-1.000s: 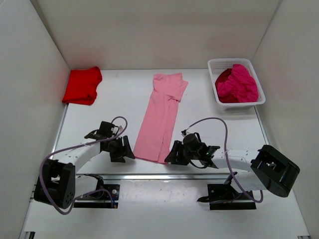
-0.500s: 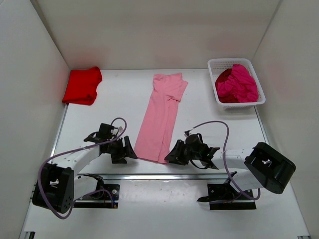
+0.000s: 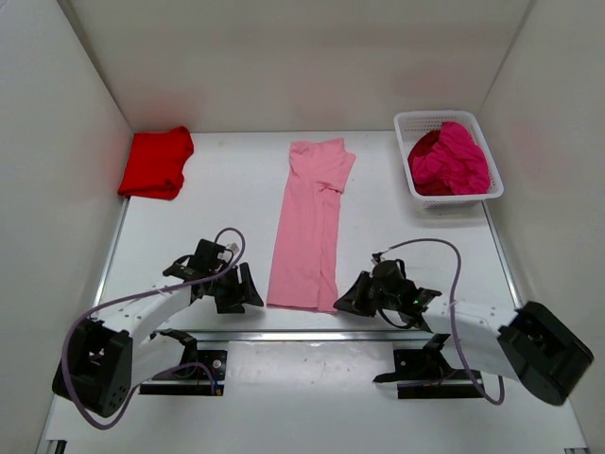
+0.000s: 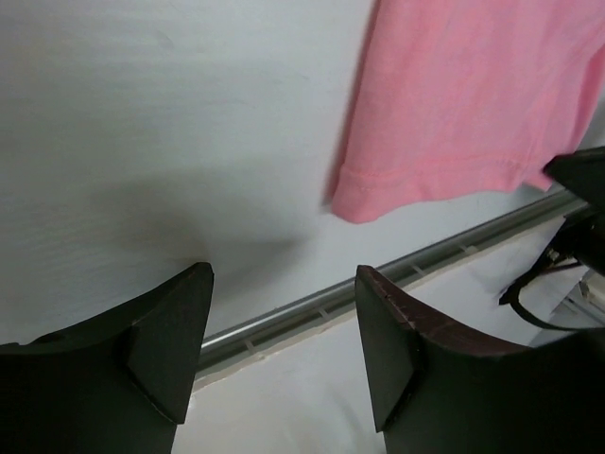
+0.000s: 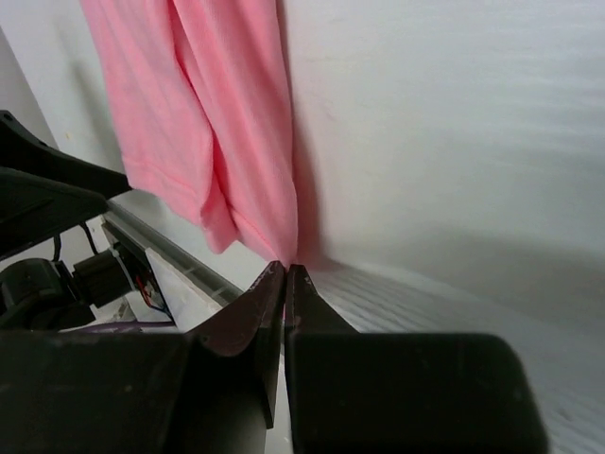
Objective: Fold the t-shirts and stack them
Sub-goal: Rotate the tshirt 90 degrees, then grab the bottom of the folded rectangular tshirt with both arms
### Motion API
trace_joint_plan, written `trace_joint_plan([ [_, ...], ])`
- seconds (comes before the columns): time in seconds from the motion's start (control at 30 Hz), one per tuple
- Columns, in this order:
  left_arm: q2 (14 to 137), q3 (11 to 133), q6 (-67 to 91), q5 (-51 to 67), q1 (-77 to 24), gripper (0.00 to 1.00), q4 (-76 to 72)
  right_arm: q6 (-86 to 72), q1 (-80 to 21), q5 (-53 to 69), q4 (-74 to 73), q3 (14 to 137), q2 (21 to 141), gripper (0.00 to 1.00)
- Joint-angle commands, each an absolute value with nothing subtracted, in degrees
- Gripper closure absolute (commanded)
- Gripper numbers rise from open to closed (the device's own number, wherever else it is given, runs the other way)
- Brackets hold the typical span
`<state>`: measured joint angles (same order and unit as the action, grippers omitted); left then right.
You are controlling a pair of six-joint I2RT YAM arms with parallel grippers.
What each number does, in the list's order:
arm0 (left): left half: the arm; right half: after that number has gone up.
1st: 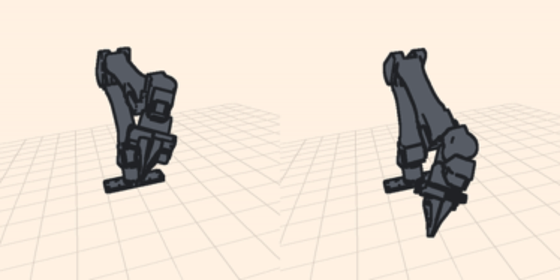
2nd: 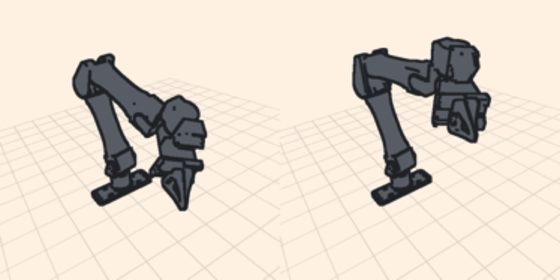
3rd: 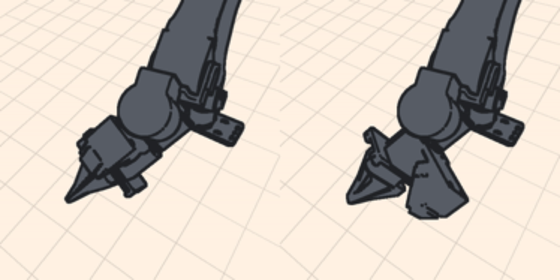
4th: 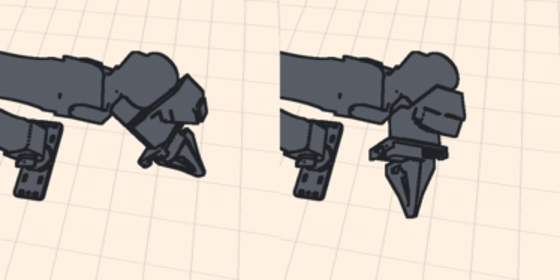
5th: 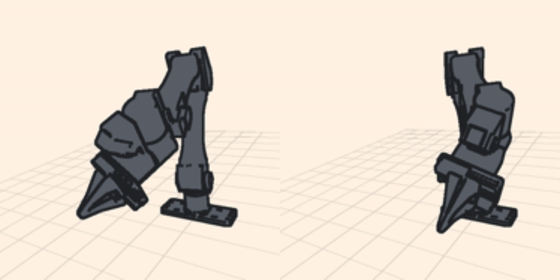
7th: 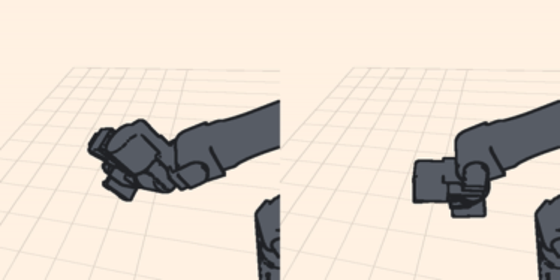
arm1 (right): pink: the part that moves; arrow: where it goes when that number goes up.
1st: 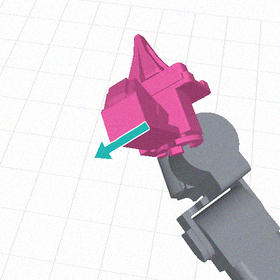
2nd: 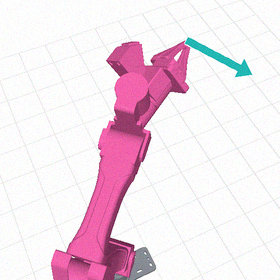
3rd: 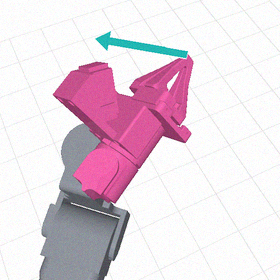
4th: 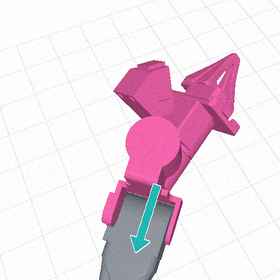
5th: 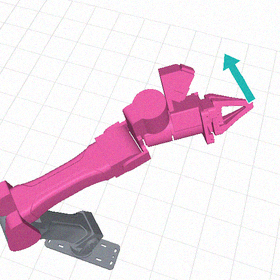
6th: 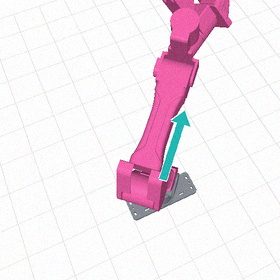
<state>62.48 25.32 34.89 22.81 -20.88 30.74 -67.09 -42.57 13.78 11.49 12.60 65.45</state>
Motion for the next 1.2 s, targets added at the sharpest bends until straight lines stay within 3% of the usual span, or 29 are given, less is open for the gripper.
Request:
trace_joint_plan([
  [0.0,59.86,21.64,39.19,24.52,-22.94,0.30,27.78,-64.16,-39.99,15.11,3.17,9.50,58.11,1.00],
  [0.17,59.77,19.25,41.57,23.12,-28.12,0.33,26.55,-61.88,-34.81,17.84,-3.76,5.72,47.83,1.00],
  [0.3,58.62,17.93,43.59,24.18,-25.05,0.32,23.73,-62.66,-36.38,16.61,-8.17,4.93,43.52,0.99],
  [0.6,67.06,24.78,45.35,20.66,-30.32,0.34,19.25,-66.71,-42.80,11.96,-6.68,7.20,45.52,1.00],
  [1.17,68.99,22.94,52.82,16.09,-37.53,0.41,14.15,-65.83,-42.71,12.04,-8.26,8.09,44.56,0.99],
])
